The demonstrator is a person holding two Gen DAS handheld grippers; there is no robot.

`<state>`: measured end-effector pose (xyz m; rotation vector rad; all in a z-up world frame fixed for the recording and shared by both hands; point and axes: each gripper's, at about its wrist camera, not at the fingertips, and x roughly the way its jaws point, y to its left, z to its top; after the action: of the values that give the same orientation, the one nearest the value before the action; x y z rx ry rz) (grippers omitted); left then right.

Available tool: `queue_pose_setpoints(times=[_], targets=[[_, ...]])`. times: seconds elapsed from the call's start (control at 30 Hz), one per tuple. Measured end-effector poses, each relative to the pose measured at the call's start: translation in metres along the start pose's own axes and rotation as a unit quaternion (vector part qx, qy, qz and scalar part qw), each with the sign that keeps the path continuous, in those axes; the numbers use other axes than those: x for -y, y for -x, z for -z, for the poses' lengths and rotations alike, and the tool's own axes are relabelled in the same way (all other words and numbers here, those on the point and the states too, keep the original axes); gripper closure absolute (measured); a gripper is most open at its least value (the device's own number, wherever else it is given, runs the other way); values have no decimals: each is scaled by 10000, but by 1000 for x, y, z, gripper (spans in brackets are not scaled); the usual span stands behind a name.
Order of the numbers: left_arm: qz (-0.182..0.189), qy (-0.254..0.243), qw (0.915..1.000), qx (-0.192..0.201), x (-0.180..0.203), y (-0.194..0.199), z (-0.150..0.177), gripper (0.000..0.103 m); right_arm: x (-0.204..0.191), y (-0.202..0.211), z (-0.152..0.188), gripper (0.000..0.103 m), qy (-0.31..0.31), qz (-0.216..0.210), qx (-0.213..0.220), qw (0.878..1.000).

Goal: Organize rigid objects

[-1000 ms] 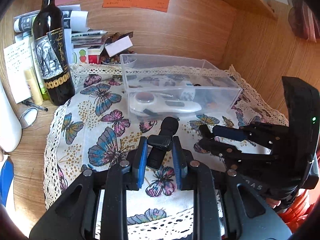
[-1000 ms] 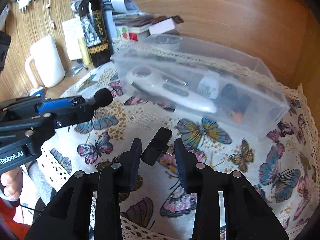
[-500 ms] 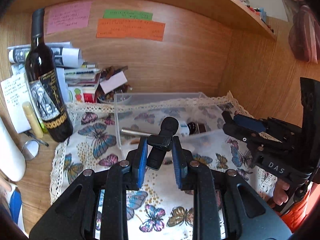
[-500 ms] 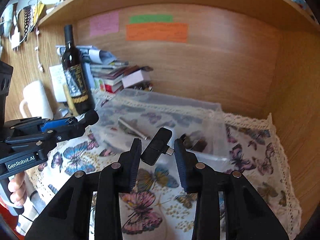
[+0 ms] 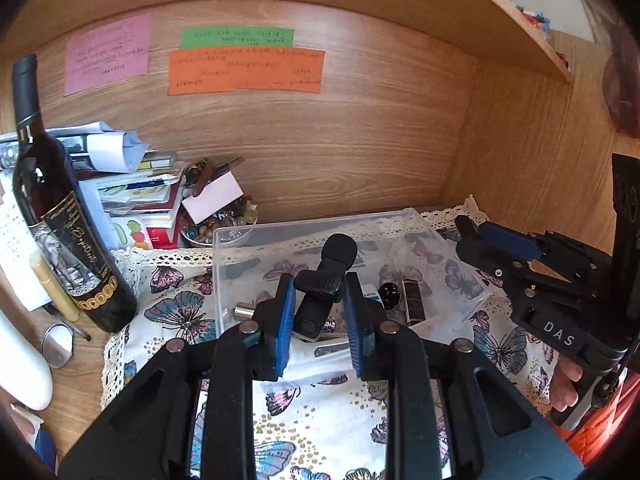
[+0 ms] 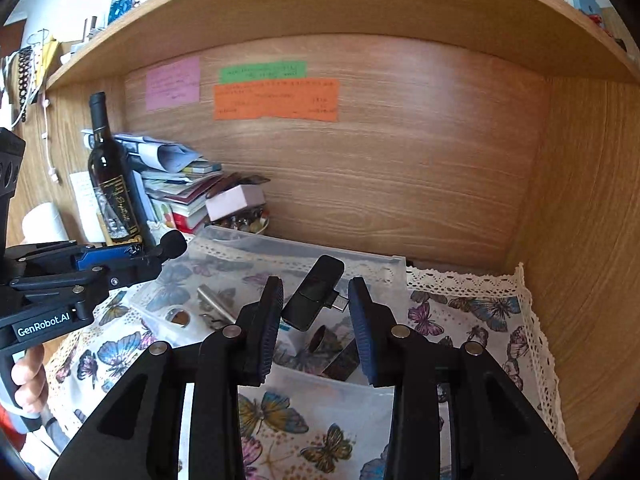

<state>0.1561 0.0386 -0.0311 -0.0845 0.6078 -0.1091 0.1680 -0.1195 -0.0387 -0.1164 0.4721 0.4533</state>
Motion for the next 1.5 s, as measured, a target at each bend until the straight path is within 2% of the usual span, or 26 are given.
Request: queue_pose_setpoints(times=[0.53, 0.63, 0.73, 0.9, 0.97, 1.2, 1.3, 1.43, 1.5], targets=[[182, 69, 9948, -1002, 1, -78, 13, 79, 16, -64, 23, 72, -158, -42, -886, 9959], [156, 62, 9942, -1065, 2, -81, 15, 79, 14, -71, 28, 72, -123, -80, -1006, 9948], [151, 48, 9943, -1054, 3, -80, 15, 72, 12, -72, 28, 72, -82, -80, -1018, 9947], [94, -43, 9968, -797, 7, -62, 11, 64, 12, -63, 25, 69, -96, -87, -892, 9959], [67, -64, 9979, -646, 9, -52, 9, 57, 13, -55, 22, 66, -114, -83, -772, 9969], [-89, -185, 9997, 89, 14, -1, 1, 43, 7, -12, 8, 54, -62, 17, -224, 9997], [-167, -262, 9984, 482, 18, 28, -1, 34, 4, 11, 3, 44, -28, 36, 62, 10000], [-316, -386, 9934, 1029, 26, 65, 1, 15, -1, 44, -1, 22, -14, 84, 507, 9987], [-378, -395, 9906, 1255, 29, 81, 3, 5, -3, 57, -2, 16, -12, 90, 677, 9977]])
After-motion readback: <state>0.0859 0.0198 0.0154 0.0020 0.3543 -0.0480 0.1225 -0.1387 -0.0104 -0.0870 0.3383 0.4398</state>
